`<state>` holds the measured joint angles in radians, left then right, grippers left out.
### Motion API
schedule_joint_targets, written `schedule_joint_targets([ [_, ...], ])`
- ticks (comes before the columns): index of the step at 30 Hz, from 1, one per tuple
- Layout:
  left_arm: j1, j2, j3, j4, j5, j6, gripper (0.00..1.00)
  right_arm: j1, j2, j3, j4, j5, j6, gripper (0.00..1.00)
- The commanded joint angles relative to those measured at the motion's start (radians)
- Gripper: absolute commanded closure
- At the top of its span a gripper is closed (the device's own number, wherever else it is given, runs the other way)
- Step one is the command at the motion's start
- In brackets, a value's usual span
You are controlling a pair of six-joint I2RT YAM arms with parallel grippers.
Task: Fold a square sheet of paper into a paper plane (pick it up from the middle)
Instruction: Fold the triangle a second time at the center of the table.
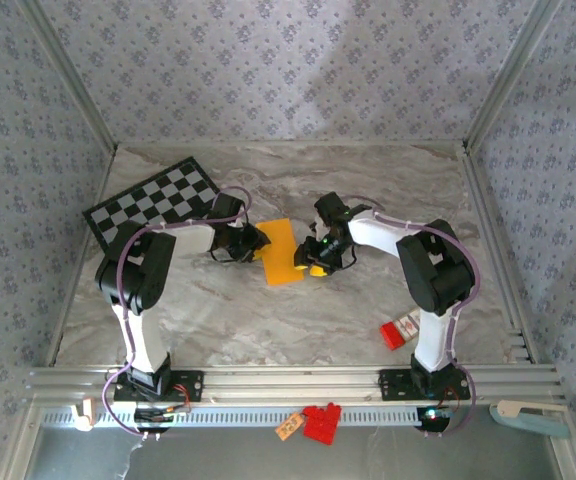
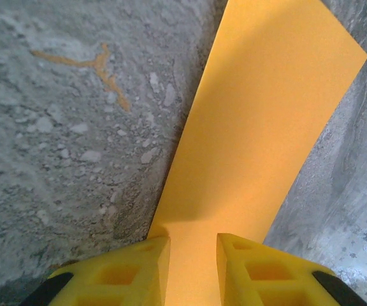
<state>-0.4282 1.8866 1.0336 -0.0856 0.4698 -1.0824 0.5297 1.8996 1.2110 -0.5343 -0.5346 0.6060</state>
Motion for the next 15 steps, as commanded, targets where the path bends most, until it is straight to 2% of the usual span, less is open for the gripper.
schedule_joint_targets([
  [1,-0.009,0.045,-0.01,-0.108,-0.042,0.017,0.73,0.009,-0.015,-0.005,-0.034,-0.028,0.005,0.54],
  [7,-0.009,0.049,-0.011,-0.111,-0.043,0.016,0.73,0.02,0.005,0.004,-0.048,-0.041,-0.01,0.59],
  [15,-0.008,0.051,-0.012,-0.116,-0.04,0.024,0.73,0.027,0.03,0.016,-0.062,-0.047,-0.044,0.6],
])
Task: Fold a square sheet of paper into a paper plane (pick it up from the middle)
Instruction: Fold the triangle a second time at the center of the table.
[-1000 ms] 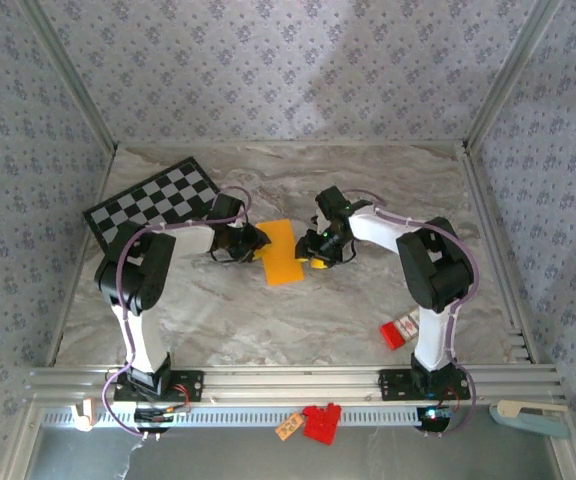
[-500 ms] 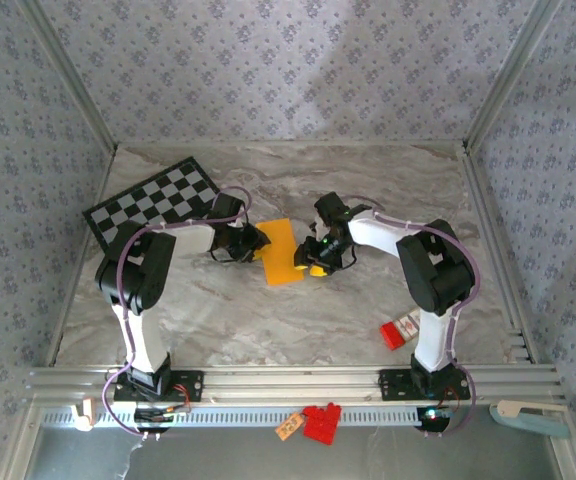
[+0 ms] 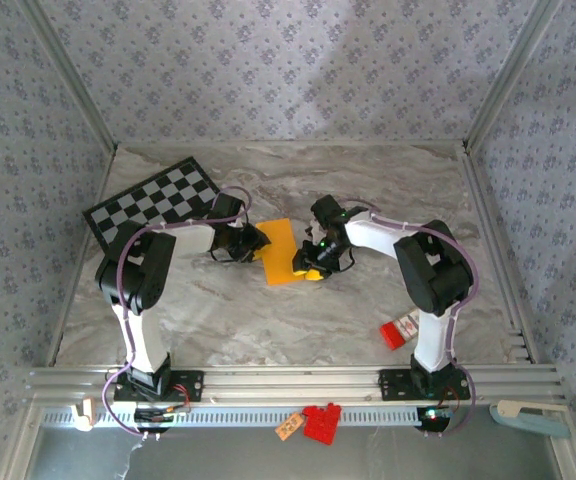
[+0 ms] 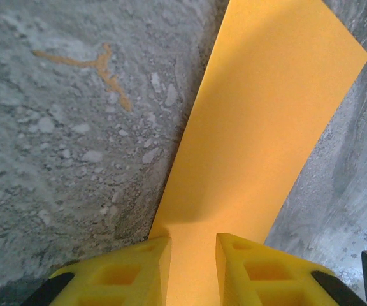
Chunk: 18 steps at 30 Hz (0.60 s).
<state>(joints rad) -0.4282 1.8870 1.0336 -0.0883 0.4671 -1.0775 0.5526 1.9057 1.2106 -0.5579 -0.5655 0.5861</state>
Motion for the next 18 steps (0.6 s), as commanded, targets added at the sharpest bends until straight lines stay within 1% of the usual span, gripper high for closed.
schedule_joint_targets([
  [1,-0.009,0.052,-0.013,-0.114,-0.038,0.019,0.73,0.004,0.026,0.018,-0.039,-0.017,-0.027,0.6],
  [9,-0.009,0.056,-0.012,-0.114,-0.035,0.019,0.73,0.012,0.052,0.032,-0.039,-0.024,-0.033,0.61],
  [14,-0.009,0.057,-0.015,-0.114,-0.033,0.019,0.73,0.013,0.061,0.04,-0.027,-0.032,-0.036,0.68],
  [18,-0.009,0.057,-0.017,-0.115,-0.033,0.018,0.73,0.013,0.051,0.036,-0.004,-0.036,-0.031,0.7],
])
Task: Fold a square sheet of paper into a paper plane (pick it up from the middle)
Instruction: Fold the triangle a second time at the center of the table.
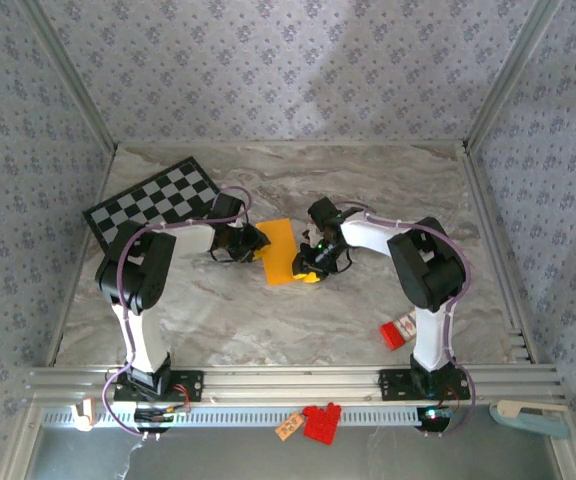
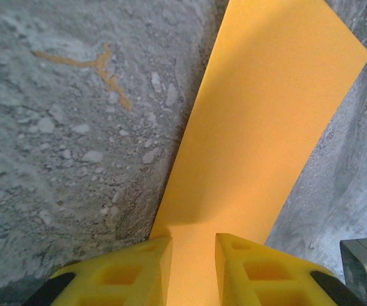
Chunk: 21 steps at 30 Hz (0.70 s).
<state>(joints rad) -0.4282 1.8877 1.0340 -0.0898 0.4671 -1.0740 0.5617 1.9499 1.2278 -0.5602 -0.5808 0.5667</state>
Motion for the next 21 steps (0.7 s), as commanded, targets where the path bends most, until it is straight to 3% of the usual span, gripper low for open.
schedule_joint_targets([
  [1,-0.009,0.056,-0.017,-0.114,-0.033,0.016,0.74,0.003,0.003,0.016,0.005,-0.022,-0.01,0.7],
  [13,-0.009,0.062,-0.019,-0.113,-0.031,0.018,0.74,-0.028,-0.04,-0.027,0.143,-0.06,0.053,0.72],
  [21,-0.009,0.062,-0.019,-0.113,-0.031,0.019,0.74,-0.031,-0.04,-0.062,0.125,-0.081,0.081,0.83],
])
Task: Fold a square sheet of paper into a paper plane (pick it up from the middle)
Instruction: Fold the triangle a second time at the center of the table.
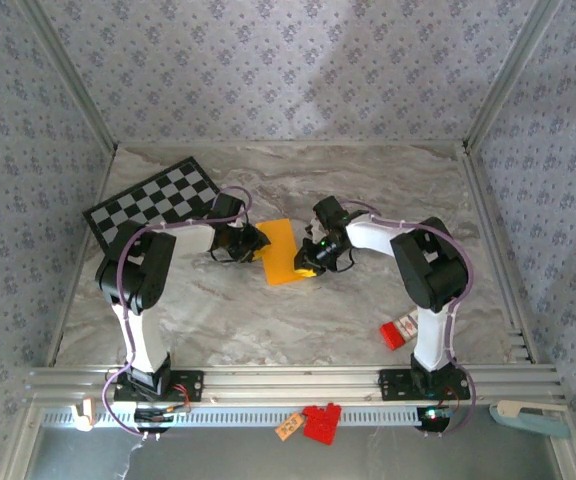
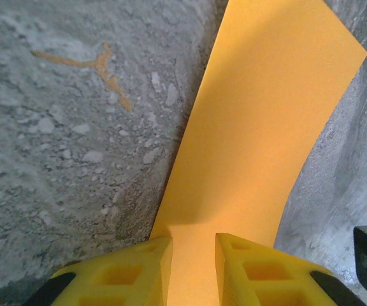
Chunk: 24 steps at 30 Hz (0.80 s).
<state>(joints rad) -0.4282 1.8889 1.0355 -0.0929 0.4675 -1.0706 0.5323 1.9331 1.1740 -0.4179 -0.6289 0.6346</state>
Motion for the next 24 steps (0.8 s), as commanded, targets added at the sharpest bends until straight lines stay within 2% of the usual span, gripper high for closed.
schedule_joint_targets([
  [1,-0.008,0.061,-0.019,-0.112,-0.032,0.015,0.74,-0.003,-0.023,-0.007,-0.024,-0.039,0.014,0.83],
  [16,-0.008,0.061,-0.02,-0.112,-0.03,0.018,0.74,-0.005,-0.039,-0.013,-0.048,-0.005,0.003,0.86],
  [24,-0.007,0.063,-0.031,-0.105,-0.024,0.022,0.74,-0.001,-0.048,-0.01,-0.008,-0.004,0.002,0.95],
])
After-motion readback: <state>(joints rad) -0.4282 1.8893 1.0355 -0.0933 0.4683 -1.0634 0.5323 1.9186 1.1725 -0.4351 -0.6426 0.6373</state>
